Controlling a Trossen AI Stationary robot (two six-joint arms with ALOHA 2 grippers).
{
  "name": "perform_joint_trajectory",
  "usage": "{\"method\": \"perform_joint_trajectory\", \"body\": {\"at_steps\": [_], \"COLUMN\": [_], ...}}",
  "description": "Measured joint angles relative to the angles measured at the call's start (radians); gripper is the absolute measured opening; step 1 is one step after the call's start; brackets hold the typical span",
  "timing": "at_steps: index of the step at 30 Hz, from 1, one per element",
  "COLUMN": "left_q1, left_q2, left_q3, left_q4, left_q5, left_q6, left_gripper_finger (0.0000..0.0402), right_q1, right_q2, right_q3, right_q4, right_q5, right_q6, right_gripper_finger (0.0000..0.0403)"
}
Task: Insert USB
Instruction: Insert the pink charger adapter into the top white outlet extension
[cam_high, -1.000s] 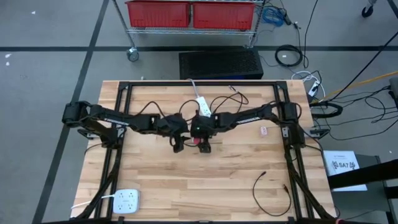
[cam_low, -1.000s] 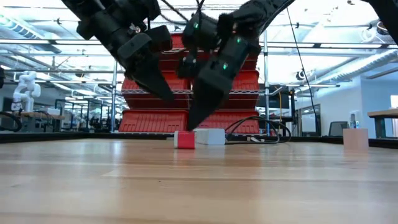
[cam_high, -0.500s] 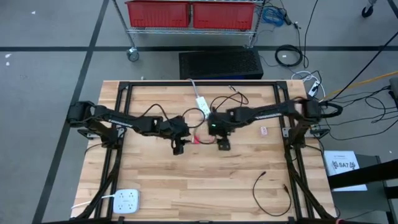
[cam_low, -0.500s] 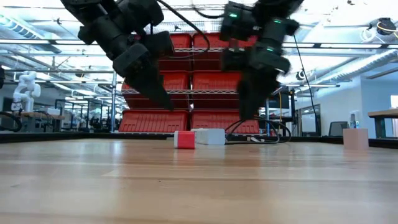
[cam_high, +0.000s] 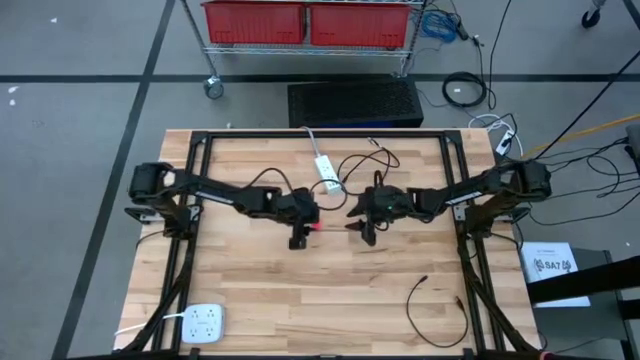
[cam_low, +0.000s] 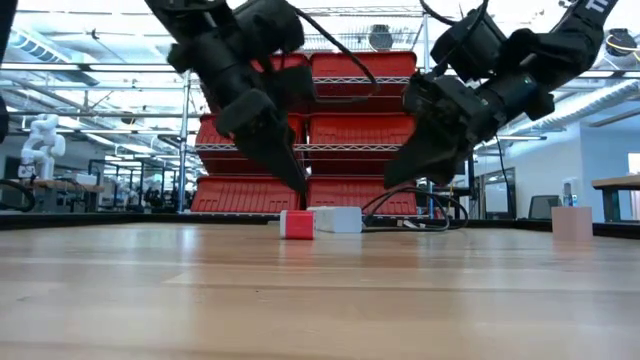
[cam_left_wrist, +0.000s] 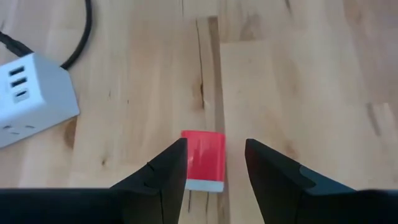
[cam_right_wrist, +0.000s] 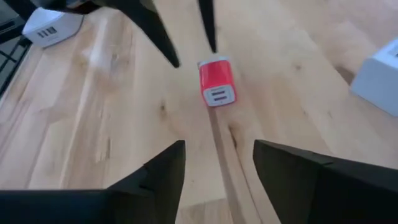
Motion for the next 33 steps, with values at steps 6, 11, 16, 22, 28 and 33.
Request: {"method": "perform_joint_trajectory", "body": {"at_steps": [6, 11, 16, 22, 28, 33], "left_q1": [0.004, 0.008, 0.008, 0.01, 0.025, 0.036], "left_q2": [0.072, 0.092, 0.093, 0.093, 0.093, 0.094], "left_q3": [0.074, 0.109, 0.112, 0.112, 0.112, 0.112], "left_q4": [-0.079, -0.097, -0.112, -0.136, -0.134, -0.131], "left_q5": [0.0, 0.002, 0.002, 0.0, -0.006, 0.041], "left_q6": [0.028, 0.032, 0.033, 0.034, 0.034, 0.026], "left_gripper_finger": [0.0169, 0.0169, 0.0169, 0.0169, 0.0169, 0.0169], "right_q1": [0.024, 0.031, 0.03, 0.03, 0.03, 0.03], "right_q2": [0.0, 0.0, 0.0, 0.0, 0.0, 0.0], "right_q3": [0.0, 0.0, 0.0, 0.001, 0.001, 0.001], "right_q4": [0.006, 0.008, 0.009, 0.009, 0.009, 0.009], "right_q5": [0.002, 0.008, 0.008, 0.008, 0.008, 0.008], "right_q6": [-0.006, -0.009, -0.022, -0.026, -0.033, -0.034], "right_gripper_finger": [0.0192, 0.0212, 0.0227, 0.0231, 0.0231, 0.0231]}}
